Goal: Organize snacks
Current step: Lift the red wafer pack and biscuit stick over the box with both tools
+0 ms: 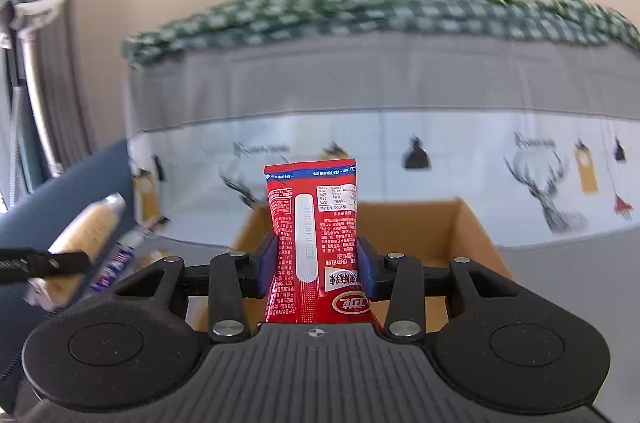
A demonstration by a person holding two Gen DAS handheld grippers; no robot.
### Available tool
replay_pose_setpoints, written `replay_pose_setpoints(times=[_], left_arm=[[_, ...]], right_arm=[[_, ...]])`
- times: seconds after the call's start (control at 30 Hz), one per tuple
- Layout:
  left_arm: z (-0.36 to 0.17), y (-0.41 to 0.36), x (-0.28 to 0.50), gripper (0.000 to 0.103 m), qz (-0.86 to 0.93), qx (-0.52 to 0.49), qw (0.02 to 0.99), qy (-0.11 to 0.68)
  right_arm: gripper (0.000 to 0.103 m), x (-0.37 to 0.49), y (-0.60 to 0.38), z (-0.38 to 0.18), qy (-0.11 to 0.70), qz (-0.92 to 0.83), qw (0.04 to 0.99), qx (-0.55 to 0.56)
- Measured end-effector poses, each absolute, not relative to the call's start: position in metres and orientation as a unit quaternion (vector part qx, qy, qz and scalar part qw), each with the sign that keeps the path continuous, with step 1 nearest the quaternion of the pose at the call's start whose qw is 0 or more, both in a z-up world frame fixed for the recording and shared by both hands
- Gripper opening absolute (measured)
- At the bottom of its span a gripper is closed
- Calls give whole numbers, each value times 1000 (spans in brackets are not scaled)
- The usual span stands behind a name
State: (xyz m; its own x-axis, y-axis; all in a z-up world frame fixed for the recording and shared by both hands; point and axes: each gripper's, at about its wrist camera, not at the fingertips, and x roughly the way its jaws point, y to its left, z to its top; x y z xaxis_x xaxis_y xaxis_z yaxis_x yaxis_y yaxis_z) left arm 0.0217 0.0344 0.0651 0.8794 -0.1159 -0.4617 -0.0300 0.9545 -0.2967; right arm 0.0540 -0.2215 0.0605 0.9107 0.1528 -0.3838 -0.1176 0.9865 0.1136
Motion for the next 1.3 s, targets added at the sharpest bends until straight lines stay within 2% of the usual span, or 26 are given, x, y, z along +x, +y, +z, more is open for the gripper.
replay_pose_setpoints(times=[0.83, 1.3], left_arm=[[57, -67, 41, 40, -127, -102, 963, 213], [52, -87, 50, 40, -150, -96, 961, 212]], right_arm=[[43, 50, -277, 44, 193, 26, 981, 22], [43, 51, -280, 42, 195, 15, 980, 16]])
